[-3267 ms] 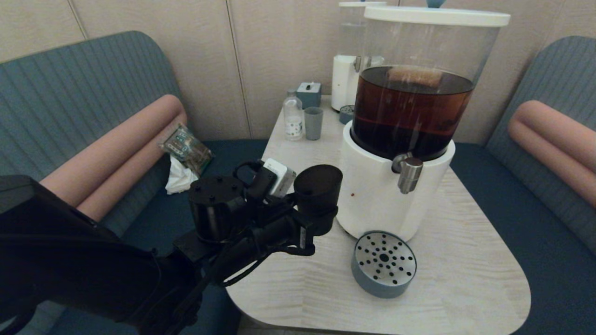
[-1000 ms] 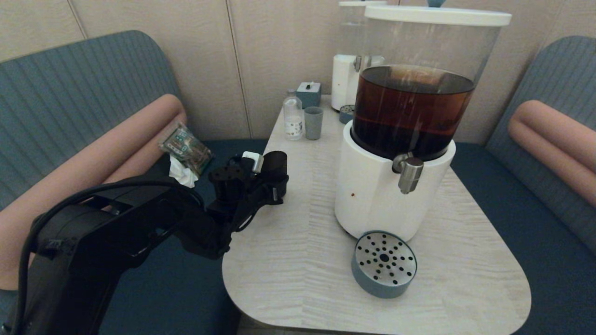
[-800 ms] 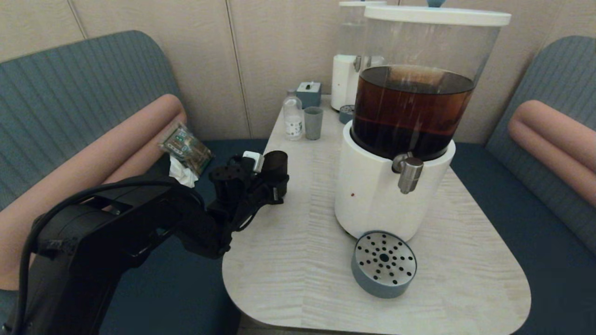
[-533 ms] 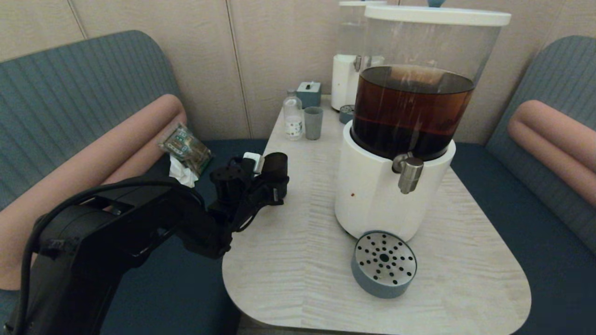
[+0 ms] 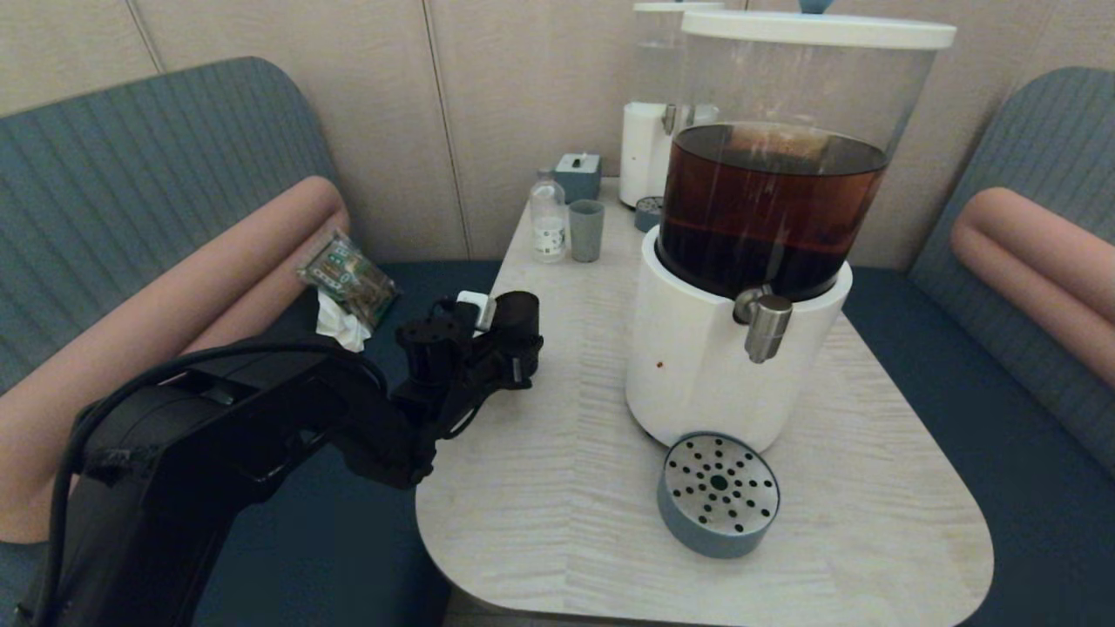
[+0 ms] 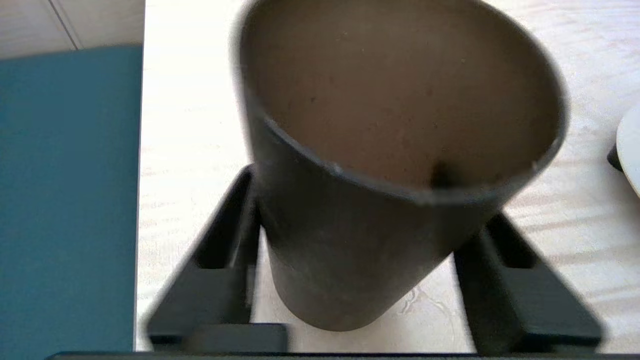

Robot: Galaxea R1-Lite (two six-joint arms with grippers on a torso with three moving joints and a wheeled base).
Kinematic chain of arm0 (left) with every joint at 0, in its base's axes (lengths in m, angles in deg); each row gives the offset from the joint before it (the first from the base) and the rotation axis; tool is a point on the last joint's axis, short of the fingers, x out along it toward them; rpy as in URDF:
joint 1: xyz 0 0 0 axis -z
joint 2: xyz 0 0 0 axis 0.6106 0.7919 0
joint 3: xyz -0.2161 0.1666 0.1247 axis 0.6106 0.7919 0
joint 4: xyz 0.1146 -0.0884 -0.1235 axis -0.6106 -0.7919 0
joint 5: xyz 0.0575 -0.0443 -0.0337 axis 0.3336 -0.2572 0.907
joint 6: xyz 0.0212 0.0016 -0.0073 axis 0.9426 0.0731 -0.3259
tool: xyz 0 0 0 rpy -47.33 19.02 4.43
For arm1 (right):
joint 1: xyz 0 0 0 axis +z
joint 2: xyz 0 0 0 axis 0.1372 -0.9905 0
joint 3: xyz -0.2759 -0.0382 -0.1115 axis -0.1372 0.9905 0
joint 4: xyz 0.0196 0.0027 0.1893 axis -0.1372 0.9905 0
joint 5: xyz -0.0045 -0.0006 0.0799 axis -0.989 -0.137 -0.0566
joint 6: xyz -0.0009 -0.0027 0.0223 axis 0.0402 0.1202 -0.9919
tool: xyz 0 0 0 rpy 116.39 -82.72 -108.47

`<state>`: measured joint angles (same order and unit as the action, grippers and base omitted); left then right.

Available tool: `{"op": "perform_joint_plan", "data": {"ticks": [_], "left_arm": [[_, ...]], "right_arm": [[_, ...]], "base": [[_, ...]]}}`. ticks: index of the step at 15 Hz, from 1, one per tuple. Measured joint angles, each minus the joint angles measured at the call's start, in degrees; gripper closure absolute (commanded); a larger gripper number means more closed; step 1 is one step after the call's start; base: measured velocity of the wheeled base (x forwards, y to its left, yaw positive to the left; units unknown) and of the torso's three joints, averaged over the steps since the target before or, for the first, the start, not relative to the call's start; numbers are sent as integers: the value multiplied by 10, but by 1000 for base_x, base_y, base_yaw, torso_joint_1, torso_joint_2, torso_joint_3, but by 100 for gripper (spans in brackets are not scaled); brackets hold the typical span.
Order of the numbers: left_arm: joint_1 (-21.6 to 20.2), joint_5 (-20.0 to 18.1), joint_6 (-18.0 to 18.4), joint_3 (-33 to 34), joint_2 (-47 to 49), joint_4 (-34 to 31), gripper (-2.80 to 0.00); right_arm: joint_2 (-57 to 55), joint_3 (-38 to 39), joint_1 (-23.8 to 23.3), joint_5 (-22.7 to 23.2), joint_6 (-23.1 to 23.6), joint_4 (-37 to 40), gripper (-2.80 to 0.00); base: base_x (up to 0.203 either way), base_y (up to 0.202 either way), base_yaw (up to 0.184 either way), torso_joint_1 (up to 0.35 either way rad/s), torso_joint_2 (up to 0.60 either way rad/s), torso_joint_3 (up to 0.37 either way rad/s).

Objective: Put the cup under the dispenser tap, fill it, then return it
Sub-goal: Place the cup next to the water dispenser

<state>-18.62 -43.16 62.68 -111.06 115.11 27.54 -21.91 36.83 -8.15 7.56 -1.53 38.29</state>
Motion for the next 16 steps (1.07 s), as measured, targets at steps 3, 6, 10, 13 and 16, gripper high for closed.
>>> {"op": "perform_joint_plan", "data": {"ticks": [3, 6, 10, 13, 16], "left_arm": [[4, 1, -4, 0, 0, 6, -280], [9, 5, -4, 4, -6, 24, -280], [18, 7, -2, 33, -23, 49, -280], [21, 10, 0, 69, -49, 59, -280], [22, 12, 0, 107, -74, 67, -280]], "right_arm": [[0, 0, 0, 0, 0, 0, 0], [0, 0, 0, 0, 0, 0, 0], [0, 0, 0, 0, 0, 0, 0], [0, 0, 0, 0, 0, 0, 0], [0, 0, 0, 0, 0, 0, 0]], "base": [[0, 0, 0, 0, 0, 0], [0, 0, 0, 0, 0, 0], [0, 0, 0, 0, 0, 0], [0, 0, 0, 0, 0, 0], [0, 0, 0, 0, 0, 0]]}}
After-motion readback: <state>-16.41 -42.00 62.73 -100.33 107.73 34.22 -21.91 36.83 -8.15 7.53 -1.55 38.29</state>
